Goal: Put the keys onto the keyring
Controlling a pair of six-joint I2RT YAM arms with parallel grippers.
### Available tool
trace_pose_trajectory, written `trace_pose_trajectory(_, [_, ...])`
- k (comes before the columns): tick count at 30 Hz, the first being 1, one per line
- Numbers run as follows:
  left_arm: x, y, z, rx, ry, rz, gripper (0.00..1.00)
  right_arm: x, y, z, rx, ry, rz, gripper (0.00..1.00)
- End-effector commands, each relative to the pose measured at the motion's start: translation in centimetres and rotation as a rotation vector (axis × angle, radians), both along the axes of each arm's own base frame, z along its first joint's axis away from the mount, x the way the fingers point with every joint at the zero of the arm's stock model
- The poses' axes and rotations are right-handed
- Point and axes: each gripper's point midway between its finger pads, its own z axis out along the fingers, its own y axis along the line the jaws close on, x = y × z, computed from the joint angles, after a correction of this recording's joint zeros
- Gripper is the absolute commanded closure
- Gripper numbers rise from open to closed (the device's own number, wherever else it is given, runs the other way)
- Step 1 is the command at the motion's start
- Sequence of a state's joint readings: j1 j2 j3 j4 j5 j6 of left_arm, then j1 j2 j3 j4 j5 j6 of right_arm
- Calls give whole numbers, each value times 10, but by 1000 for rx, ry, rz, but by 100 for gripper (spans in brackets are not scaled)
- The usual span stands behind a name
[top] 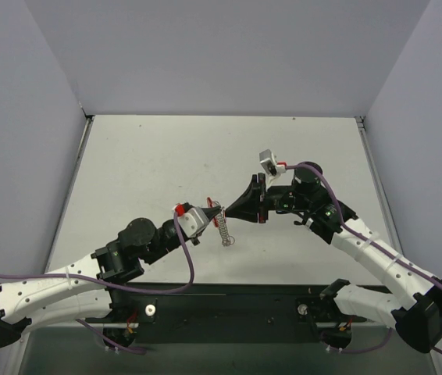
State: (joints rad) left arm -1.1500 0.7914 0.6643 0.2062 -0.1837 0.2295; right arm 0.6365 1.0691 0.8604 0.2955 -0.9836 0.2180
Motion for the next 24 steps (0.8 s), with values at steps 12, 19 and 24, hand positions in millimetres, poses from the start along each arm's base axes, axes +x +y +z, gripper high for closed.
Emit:
trace_pose_trajectory(12, [-16,-8,30,-47,-9,-98,100,-23,-4,32,38,-205,120,100])
trace_pose_trajectory(19, [-21,-7,32,-52,-15,-117,100,-21,-6,29,23,-208,108,100])
trace_pose_trajectory(24, [-24,-6,36,-65,-15,-134,100,-19,-6,26,14,-210,100,100])
